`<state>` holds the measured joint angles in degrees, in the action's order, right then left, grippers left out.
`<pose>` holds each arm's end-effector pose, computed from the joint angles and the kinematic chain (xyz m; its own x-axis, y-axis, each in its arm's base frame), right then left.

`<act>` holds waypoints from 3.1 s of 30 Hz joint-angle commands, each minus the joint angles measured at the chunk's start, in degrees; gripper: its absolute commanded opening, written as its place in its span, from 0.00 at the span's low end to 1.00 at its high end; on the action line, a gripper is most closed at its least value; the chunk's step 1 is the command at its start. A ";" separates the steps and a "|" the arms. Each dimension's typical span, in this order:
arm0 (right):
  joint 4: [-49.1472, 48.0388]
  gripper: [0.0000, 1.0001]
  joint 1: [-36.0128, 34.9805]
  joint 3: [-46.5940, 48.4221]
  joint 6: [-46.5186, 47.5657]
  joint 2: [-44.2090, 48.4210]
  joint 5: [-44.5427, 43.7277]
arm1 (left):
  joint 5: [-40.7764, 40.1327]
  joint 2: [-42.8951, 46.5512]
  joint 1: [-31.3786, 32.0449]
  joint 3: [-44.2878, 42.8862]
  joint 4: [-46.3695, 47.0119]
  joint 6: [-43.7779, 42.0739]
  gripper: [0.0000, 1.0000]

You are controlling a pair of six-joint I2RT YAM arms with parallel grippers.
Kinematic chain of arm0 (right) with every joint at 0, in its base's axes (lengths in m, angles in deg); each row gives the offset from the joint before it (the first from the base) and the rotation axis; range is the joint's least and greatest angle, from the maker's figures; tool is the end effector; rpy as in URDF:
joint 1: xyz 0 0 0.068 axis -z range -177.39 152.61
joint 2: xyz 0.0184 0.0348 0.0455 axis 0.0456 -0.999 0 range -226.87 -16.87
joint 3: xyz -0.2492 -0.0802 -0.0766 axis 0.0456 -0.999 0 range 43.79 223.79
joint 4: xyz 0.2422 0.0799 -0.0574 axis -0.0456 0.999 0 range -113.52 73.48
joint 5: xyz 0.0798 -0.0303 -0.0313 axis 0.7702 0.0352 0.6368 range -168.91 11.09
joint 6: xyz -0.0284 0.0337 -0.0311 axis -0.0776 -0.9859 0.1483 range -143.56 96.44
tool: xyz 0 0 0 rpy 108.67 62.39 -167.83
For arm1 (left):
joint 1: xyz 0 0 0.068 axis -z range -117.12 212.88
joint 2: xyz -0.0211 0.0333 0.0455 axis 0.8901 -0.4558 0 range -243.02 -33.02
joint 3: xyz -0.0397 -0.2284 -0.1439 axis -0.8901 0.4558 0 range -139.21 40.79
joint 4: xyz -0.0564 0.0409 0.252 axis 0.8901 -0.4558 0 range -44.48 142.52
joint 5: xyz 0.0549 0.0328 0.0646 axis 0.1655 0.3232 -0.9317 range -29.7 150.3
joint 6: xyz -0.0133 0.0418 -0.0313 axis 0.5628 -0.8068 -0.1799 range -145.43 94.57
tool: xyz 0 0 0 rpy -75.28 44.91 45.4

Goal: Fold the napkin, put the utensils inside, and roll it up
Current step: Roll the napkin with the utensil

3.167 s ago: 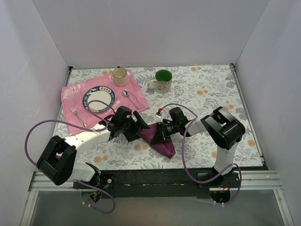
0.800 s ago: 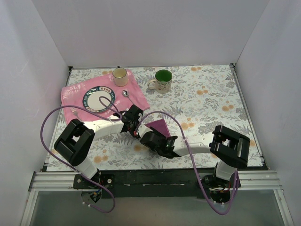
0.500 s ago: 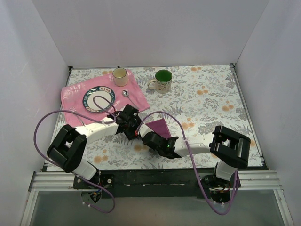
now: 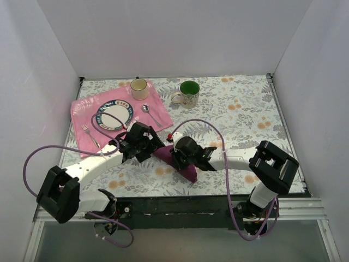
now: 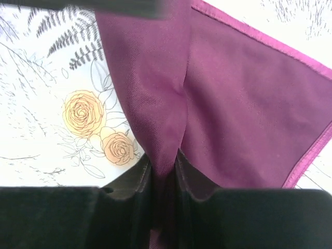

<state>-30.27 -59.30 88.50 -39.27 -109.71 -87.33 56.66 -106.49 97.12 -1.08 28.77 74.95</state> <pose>0.1568 0.2827 0.1625 -0.5220 -0.4091 -0.7484 -0.7061 0.6996 0.1100 0.2057 -0.1372 0.1993 -0.4003 -0.9149 0.0511 -0.7647 0.3029 -0.5688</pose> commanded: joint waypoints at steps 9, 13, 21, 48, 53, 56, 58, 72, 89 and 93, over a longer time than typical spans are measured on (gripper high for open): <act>-6.78 0.22 12.86 -3.39 -12.41 -6.91 31.70 | 6.96 2.39 0.56 -0.23 -3.06 5.17 0.88; -15.29 0.23 16.11 -6.99 -16.90 -9.46 40.04 | 8.91 -2.80 1.53 -2.07 -0.78 4.83 0.86; -22.88 0.23 19.55 -9.20 -20.86 -13.42 47.27 | 7.60 -9.49 3.29 -4.01 -1.30 9.57 0.89; 20.96 0.73 14.80 8.45 4.01 0.72 20.39 | 0.39 -14.07 4.17 -5.15 -0.69 8.87 0.39; 23.18 0.80 10.85 8.56 8.23 5.20 11.95 | 0.56 -14.15 3.99 -6.12 -0.86 7.82 0.35; 19.68 0.84 7.08 5.75 11.83 8.54 5.45 | 0.83 -14.07 3.82 -6.56 -1.12 7.38 0.35; 15.47 0.86 3.39 2.95 14.82 10.30 -0.06 | 1.44 -14.07 3.73 -6.65 -1.13 7.46 0.35; -0.55 0.85 -11.22 1.35 26.69 -3.47 -28.66 | 5.57 -13.45 1.71 -5.77 -0.69 6.94 0.32; 4.63 0.30 -10.78 1.52 12.02 -2.97 -19.27 | 6.89 -8.18 -2.94 -3.84 1.86 -0.09 0.65; 4.90 0.30 -8.94 1.52 7.63 -1.74 -10.50 | 6.28 -4.32 -4.36 -4.01 1.86 -3.25 0.77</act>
<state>-29.04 -69.50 90.07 -24.43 -113.07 -108.95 63.22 -116.55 94.22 -5.18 29.14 75.91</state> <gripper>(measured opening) 0.307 0.734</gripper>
